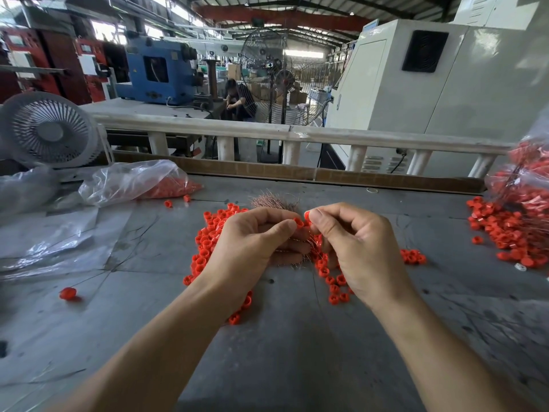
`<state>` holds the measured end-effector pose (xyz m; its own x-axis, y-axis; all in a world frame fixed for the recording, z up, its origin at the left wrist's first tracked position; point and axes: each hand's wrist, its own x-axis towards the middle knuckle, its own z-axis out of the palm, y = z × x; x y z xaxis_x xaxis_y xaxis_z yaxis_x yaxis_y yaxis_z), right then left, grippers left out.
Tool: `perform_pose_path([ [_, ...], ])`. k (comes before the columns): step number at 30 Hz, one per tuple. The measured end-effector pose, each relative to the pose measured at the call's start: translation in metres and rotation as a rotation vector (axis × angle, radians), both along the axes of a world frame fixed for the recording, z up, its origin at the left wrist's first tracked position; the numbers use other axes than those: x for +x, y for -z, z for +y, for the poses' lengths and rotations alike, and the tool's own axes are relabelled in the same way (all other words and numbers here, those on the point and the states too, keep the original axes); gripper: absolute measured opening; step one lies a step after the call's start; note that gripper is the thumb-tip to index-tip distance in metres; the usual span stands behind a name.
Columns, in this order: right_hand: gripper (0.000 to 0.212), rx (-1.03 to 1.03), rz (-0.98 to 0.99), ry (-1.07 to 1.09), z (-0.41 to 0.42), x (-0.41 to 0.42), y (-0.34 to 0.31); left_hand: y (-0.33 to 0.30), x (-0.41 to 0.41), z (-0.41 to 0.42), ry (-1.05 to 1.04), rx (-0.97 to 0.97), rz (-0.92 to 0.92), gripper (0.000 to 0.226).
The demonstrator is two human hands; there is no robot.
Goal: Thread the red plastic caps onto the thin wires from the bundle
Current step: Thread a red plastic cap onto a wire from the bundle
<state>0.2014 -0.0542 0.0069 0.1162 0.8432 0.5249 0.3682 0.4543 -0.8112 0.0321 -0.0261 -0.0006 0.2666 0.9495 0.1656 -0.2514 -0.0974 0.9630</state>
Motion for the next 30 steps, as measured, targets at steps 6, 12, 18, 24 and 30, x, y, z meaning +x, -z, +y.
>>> perform_pose_path([
  [6, 0.006, 0.032, -0.038, 0.014, -0.0018, -0.0035, -0.0012, -0.0001, -0.0005, -0.0005, 0.009, 0.018, 0.007, 0.011],
  [12, 0.013, 0.032, -0.08, 0.037, -0.0019, -0.0035, -0.0012, -0.0011, -0.0011, -0.0005, -0.009, 0.049, -0.013, 0.01],
  [18, 0.011, 0.106, -0.149, 0.077, -0.0047, -0.0055, -0.0023, 0.0022, 0.0012, 0.0, -0.031, 0.135, 0.042, 0.009],
  [24, 0.008, 0.138, -0.186, 0.089, -0.0047, -0.0058, -0.0032, 0.0057, 0.0025, 0.0012, -0.053, 0.212, 0.069, 0.011],
  [30, 0.006, 0.186, -0.232, 0.108, -0.0055, -0.0056, -0.0051, 0.0069, 0.0025, 0.0002, -0.084, 0.293, 0.126, 0.013],
])
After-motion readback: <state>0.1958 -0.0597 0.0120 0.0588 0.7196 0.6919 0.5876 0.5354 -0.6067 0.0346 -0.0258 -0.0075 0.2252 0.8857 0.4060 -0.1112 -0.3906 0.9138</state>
